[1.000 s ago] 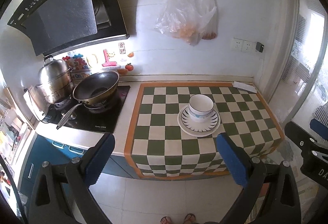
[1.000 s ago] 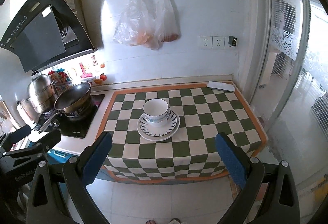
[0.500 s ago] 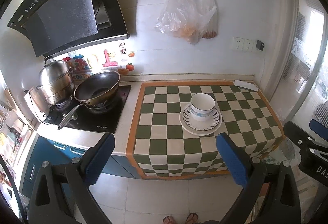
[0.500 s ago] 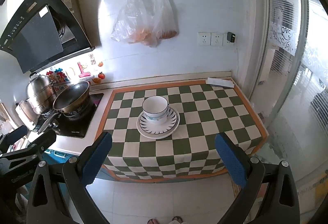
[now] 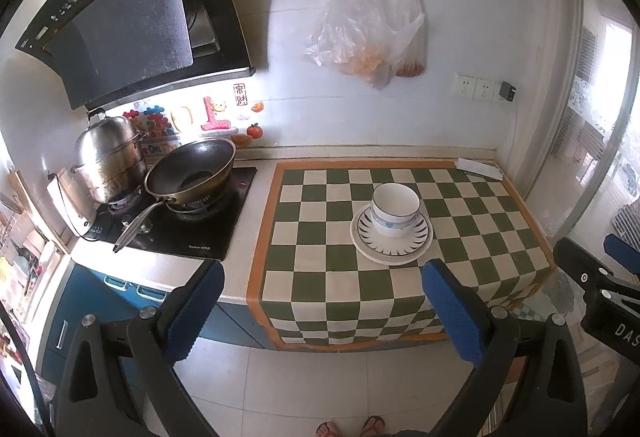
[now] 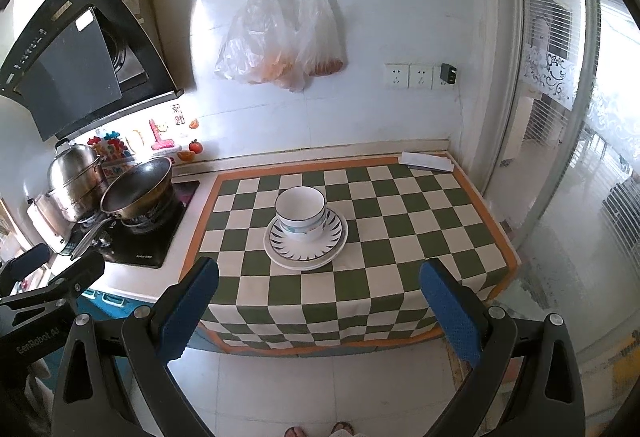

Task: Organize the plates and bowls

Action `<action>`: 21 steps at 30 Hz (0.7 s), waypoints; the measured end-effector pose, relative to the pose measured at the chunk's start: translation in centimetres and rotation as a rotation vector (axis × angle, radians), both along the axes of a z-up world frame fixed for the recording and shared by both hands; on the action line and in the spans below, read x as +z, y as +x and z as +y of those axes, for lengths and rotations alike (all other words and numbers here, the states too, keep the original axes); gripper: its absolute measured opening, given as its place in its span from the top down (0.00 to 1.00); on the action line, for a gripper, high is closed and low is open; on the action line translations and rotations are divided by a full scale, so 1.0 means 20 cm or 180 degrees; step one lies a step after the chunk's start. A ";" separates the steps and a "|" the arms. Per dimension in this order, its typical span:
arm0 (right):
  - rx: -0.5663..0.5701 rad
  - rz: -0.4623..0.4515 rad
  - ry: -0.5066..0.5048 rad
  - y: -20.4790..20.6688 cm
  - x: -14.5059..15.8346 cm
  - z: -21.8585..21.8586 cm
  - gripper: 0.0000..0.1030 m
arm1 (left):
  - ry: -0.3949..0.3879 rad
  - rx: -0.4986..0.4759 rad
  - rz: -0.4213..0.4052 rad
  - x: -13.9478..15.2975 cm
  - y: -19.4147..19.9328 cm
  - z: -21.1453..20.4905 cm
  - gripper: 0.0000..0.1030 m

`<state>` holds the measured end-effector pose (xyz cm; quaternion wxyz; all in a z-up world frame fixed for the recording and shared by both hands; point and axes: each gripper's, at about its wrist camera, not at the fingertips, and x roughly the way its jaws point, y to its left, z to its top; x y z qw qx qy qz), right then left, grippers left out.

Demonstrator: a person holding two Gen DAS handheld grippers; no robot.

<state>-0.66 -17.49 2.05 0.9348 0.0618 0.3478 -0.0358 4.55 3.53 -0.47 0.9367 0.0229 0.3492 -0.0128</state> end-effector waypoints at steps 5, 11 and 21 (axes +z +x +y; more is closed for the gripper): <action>-0.0011 -0.0007 0.0002 0.00 0.00 0.00 0.01 | 0.0013 -0.0004 -0.0035 0.01 -0.02 0.00 0.02; -0.0006 -0.0006 -0.0001 0.00 0.00 -0.01 0.00 | 0.0008 0.0004 -0.0031 0.01 -0.02 0.00 0.02; -0.0035 -0.0005 -0.0035 0.01 0.01 0.01 0.00 | 0.0007 -0.0004 -0.0035 0.01 -0.02 0.01 0.02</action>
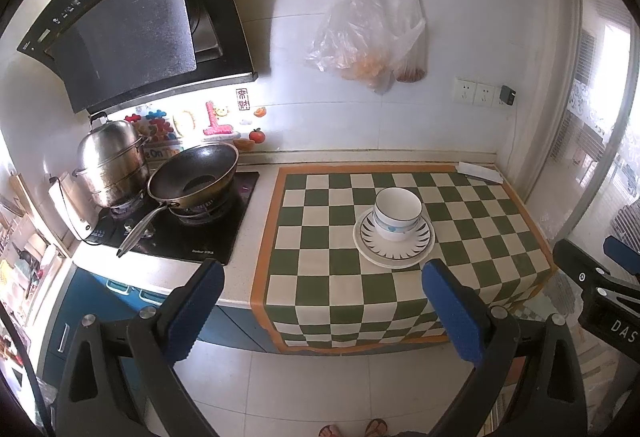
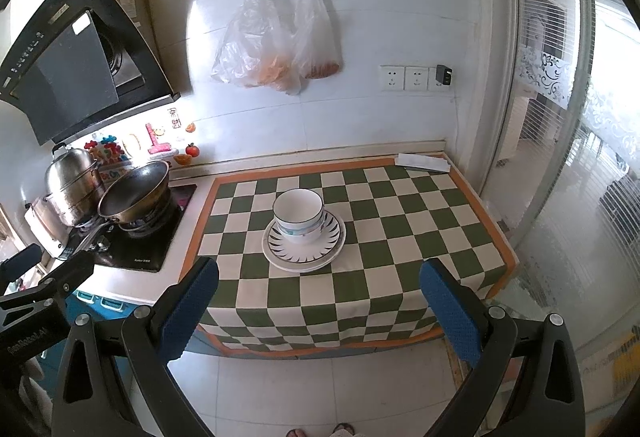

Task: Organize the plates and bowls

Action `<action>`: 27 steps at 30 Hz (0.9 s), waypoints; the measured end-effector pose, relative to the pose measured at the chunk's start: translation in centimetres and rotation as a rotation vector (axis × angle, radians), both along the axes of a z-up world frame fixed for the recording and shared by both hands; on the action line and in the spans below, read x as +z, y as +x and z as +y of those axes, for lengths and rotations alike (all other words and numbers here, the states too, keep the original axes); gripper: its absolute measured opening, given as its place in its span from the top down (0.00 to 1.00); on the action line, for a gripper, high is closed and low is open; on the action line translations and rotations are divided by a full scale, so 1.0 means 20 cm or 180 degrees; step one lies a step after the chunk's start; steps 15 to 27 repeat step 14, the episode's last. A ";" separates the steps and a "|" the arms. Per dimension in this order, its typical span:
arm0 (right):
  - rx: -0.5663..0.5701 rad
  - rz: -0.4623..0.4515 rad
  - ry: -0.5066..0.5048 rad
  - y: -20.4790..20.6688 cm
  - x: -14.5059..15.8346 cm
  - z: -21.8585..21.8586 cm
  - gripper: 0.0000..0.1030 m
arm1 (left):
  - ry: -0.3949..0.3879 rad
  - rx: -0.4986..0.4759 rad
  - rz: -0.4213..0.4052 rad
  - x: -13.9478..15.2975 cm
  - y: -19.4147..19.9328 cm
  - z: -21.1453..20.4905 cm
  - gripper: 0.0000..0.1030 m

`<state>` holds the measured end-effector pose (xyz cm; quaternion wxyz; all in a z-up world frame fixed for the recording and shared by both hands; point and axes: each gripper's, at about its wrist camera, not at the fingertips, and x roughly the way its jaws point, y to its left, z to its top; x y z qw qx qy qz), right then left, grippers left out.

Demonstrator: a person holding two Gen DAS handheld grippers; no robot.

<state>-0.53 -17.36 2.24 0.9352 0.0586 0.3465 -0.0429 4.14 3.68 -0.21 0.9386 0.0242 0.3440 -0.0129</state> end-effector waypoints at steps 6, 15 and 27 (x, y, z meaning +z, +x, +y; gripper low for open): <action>-0.0012 0.0002 -0.0010 0.00 0.00 0.02 0.00 | -0.0002 -0.0001 0.0003 0.00 0.00 0.00 0.02; -0.0046 0.0002 -0.0018 0.00 0.01 0.03 0.00 | 0.0001 0.0009 0.0003 0.00 0.00 0.00 0.02; -0.0046 0.0002 -0.0018 0.00 0.01 0.03 0.00 | 0.0001 0.0009 0.0003 0.00 0.00 0.00 0.02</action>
